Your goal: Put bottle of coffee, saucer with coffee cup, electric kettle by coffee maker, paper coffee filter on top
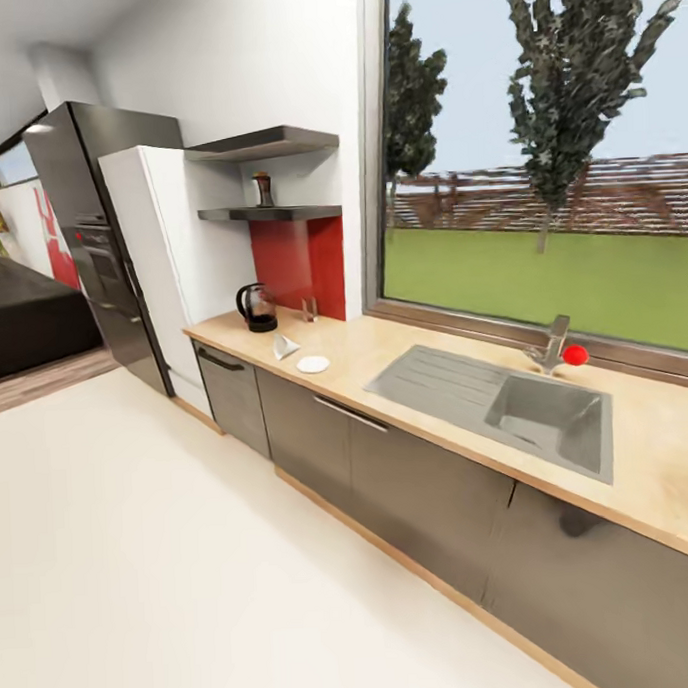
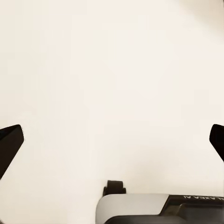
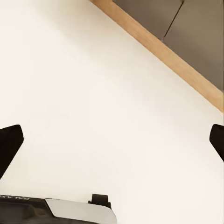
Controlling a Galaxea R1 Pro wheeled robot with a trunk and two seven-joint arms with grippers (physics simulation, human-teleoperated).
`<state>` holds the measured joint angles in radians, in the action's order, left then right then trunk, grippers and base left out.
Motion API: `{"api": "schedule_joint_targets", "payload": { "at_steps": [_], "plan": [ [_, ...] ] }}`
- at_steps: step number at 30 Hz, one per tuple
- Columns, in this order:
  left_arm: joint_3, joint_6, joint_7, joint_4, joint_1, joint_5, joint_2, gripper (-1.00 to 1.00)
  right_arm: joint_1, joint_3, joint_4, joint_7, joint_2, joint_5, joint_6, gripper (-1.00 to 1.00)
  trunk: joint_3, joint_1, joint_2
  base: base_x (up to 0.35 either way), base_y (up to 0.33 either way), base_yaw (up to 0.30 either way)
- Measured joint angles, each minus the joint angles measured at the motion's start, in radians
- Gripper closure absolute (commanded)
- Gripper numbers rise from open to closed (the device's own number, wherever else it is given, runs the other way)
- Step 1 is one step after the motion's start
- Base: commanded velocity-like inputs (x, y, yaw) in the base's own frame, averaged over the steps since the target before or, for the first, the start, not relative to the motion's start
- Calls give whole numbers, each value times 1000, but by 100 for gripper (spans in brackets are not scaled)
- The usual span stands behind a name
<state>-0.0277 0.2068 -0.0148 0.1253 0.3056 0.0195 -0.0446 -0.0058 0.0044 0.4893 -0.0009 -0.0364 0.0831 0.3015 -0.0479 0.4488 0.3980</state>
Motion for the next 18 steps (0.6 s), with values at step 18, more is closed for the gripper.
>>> {"api": "schedule_joint_targets", "payload": {
  "at_steps": [18],
  "plan": [
    [1, 1, 0, -2, 0, 0, 1, -100, -1, 0, 0, 0, 0, 1, 0, -100, 0, 0, 0, 338, 129, 138]
  ]
}}
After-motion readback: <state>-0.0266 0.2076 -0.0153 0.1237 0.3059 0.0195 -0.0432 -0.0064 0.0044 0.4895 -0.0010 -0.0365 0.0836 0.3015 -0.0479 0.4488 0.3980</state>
